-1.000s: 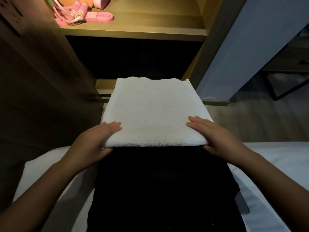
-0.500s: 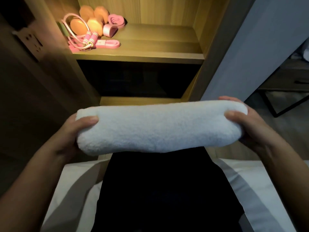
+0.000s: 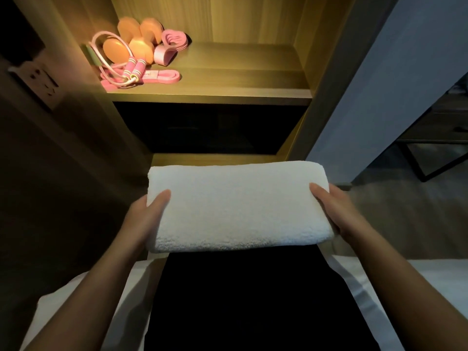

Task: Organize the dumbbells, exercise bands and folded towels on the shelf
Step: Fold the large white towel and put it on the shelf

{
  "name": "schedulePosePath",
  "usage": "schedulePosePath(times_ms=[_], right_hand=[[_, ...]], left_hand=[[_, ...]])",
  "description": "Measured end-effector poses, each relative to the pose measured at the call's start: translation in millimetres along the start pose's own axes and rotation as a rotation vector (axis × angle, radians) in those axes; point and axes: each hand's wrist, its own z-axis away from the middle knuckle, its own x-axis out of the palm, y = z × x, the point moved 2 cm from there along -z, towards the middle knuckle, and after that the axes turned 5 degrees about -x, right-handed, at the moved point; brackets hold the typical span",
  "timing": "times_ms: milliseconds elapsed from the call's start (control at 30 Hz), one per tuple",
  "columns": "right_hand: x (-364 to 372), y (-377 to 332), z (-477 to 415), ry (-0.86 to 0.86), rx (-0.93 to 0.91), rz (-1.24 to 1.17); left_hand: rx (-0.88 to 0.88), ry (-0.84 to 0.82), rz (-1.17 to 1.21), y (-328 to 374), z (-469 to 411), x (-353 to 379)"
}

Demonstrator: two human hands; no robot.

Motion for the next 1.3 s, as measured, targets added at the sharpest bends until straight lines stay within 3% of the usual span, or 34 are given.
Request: schedulePosePath(times_ms=[167, 367, 500, 667, 900, 1033, 1100, 1167, 1200, 1300], right_hand=[[4, -14, -15, 0.061, -0.154, 0.1], [21, 2, -52, -0.1, 0.112, 0.337], [21, 4, -60, -0.092, 0.187, 0.3], [18, 20, -59, -0.119, 0.3, 0.235], [-3, 16, -52, -0.03, 0.164, 0.195], [-7, 23, -39, -0.044, 0.224, 0.239], [-5, 14, -39, -0.01, 0.091, 0.386], [2, -4, -39, 0.032, -0.093, 0.621], [10, -11, -38, 0.032, -0.162, 0.734], [47, -27, -36, -0.086, -0.338, 0.982]], left_hand=[[0.134, 0.051, -0.085, 26, -14, 3], [-0.203, -0.043, -0.294, 11, -62, 16], [-0.257, -0.05, -0.264, 6, -75, 16], [-0.391, -0.208, -0.041, -7, -73, 13], [-0.203, -0.112, 0.014, 17, -53, 23], [-0.28, -0.154, -0.058, 17, -45, 34], [-0.113, -0.005, -0.331, 28, -46, 31], [0.192, 0.186, -0.612, 48, -32, 34], [0.312, 0.202, -0.702, 57, -24, 41], [0.456, -0.046, -1.117, 53, -9, 80]])
